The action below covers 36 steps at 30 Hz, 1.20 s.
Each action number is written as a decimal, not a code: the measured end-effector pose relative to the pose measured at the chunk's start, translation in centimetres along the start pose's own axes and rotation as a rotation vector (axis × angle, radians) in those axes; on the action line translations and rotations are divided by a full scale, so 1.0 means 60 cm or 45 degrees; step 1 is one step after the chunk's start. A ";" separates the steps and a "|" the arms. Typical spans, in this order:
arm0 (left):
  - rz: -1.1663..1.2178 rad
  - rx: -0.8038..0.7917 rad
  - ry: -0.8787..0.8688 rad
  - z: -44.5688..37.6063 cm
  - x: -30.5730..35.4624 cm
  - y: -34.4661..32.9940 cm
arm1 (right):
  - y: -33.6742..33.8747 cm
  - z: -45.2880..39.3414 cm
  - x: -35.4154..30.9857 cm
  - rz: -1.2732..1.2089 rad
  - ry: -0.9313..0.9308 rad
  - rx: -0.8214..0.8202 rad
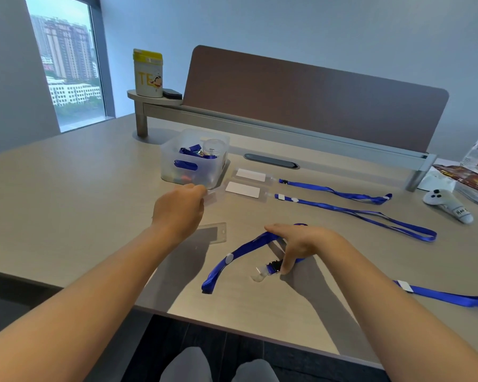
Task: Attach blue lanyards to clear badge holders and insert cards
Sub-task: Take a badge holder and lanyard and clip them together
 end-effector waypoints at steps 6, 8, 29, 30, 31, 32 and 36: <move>-0.014 -0.028 -0.007 0.004 0.009 -0.007 | -0.004 -0.012 -0.025 0.028 0.090 0.111; -0.013 -0.029 0.003 0.005 0.006 -0.007 | 0.001 -0.019 -0.031 0.078 0.101 0.174; 0.438 0.063 0.409 -0.091 -0.109 0.028 | 0.189 -0.086 -0.072 -0.821 0.202 0.940; 0.458 0.069 0.415 -0.100 -0.114 0.030 | 0.206 -0.097 -0.080 -0.877 0.213 0.955; 0.475 0.075 0.418 -0.110 -0.118 0.033 | 0.222 -0.110 -0.087 -0.933 0.220 0.968; 0.493 0.081 0.421 -0.120 -0.122 0.036 | 0.236 -0.125 -0.093 -0.982 0.223 0.978; 0.564 0.137 0.446 -0.165 -0.146 0.049 | 0.287 -0.198 -0.115 -1.119 0.229 0.987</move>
Point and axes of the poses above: each hand's wrist, its own z-axis away from the middle knuckle, its own y-axis out of the back of the hand, x = y × z, the point moved 7 cm from there along -z, towards the middle knuckle, and after that the axes turned 9 degrees about y, right-handed, at the moved point
